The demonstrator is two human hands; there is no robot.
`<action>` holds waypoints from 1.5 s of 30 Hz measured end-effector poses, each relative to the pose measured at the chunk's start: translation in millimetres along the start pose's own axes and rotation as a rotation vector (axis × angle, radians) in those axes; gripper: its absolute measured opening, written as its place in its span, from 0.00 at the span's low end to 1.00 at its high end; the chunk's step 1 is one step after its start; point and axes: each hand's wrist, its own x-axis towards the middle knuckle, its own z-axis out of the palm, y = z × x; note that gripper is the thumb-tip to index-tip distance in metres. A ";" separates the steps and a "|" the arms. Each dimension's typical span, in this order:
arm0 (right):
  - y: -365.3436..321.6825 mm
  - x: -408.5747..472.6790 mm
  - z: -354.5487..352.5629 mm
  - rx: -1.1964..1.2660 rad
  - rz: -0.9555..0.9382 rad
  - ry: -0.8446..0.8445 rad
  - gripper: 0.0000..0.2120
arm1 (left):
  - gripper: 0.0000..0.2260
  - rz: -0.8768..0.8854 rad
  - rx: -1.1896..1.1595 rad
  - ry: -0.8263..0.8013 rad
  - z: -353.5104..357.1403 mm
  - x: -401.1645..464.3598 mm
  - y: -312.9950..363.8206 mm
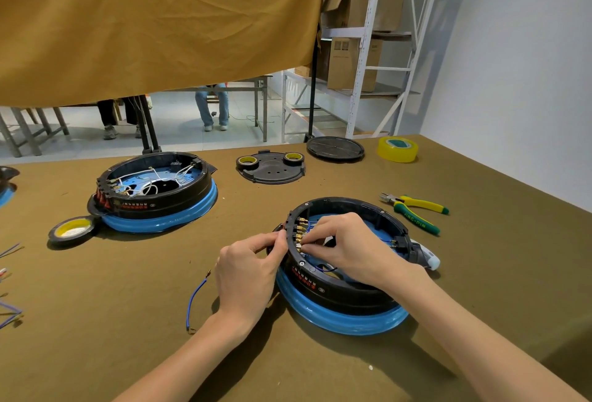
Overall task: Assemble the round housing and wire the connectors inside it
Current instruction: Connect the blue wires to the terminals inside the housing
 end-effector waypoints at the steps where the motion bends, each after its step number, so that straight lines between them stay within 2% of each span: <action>1: -0.9 0.0 0.1 -0.023 -0.003 0.003 0.07 | 0.08 0.020 0.012 0.004 0.3 -2.7 0.9; 4: -4.5 1.4 0.6 -0.153 -0.007 0.038 0.07 | 0.10 0.083 0.060 0.003 0.6 -8.7 2.6; 7: -8.8 5.8 1.1 -0.219 -0.016 -0.007 0.07 | 0.11 0.114 0.087 -0.014 1.6 -10.8 1.6; 17: -3.7 4.2 -6.1 -0.050 0.043 -0.050 0.07 | 0.14 0.056 0.082 -0.033 -1.4 -7.0 -0.5; 26: -8.8 9.3 0.9 -0.091 -0.014 -0.056 0.05 | 0.11 0.072 0.042 -0.032 1.9 -6.5 -0.3; 31: -11.0 9.8 1.1 -0.078 0.005 -0.050 0.05 | 0.12 0.108 0.048 -0.028 2.6 -6.9 -1.1; 35: -10.2 11.2 -6.2 -0.049 0.043 -0.085 0.06 | 0.13 0.065 0.071 -0.036 0.8 -3.5 -4.1; 39: -5.4 2.7 -7.7 -0.004 0.062 -0.046 0.10 | 0.13 0.059 0.071 -0.046 -2.2 0.8 -8.6; 45: -3.4 2.2 -5.2 0.029 0.065 -0.006 0.09 | 0.13 0.067 0.052 -0.055 -2.0 1.3 -8.9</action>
